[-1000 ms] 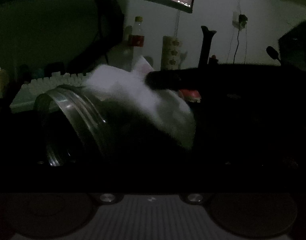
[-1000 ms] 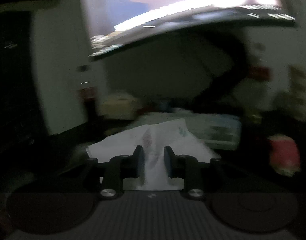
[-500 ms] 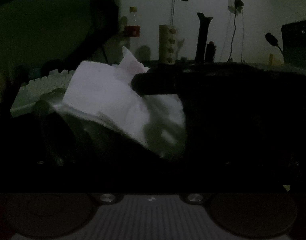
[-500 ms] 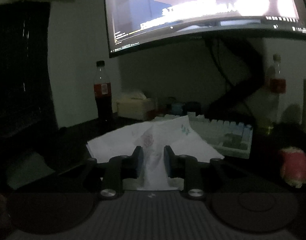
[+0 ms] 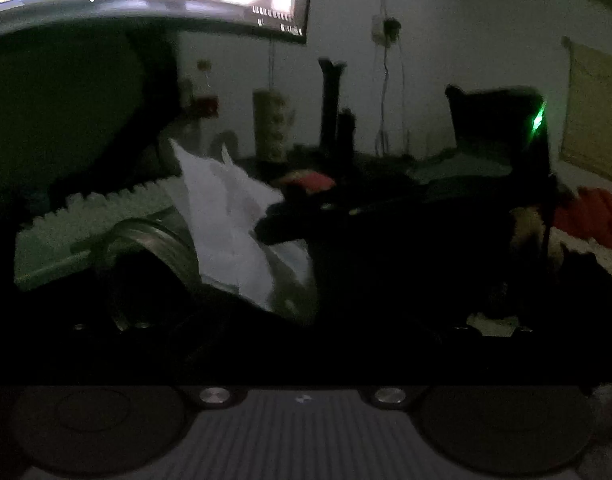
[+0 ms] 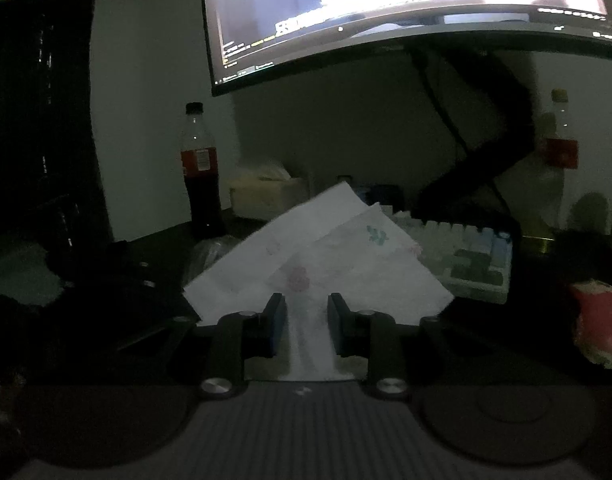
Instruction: Clean container
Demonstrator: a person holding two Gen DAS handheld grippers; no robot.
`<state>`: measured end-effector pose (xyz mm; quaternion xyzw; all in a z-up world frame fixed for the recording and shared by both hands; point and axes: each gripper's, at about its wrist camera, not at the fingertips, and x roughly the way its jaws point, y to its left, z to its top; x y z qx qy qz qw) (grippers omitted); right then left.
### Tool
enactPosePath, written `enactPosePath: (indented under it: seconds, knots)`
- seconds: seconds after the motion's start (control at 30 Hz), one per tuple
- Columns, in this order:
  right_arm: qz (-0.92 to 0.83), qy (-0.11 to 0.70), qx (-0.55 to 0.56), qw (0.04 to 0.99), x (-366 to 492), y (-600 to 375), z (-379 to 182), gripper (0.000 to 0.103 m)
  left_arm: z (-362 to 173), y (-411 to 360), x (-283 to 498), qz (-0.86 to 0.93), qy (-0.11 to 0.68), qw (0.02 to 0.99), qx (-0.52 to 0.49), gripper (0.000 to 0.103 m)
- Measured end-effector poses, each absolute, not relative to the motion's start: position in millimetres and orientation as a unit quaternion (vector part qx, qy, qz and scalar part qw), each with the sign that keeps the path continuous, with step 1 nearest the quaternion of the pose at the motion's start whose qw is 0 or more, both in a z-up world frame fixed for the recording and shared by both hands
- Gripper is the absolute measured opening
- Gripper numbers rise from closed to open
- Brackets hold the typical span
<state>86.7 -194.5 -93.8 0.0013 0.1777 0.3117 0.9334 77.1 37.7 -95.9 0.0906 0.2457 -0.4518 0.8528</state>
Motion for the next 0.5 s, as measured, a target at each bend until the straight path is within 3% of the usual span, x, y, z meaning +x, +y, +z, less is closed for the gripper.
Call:
enactPosePath:
  seconds: [0.33,0.5]
  knots:
    - [0.342,0.201,-0.040,0.917,136,-166,-74,0.028,-91,18,124,-0.449,0.309,0.825,0.149,0.103]
    - [0.334,0.214,-0.039,0.917,166,-160,-62,0.028,-95,23,145,-0.416,0.322,0.843,0.111,0.103]
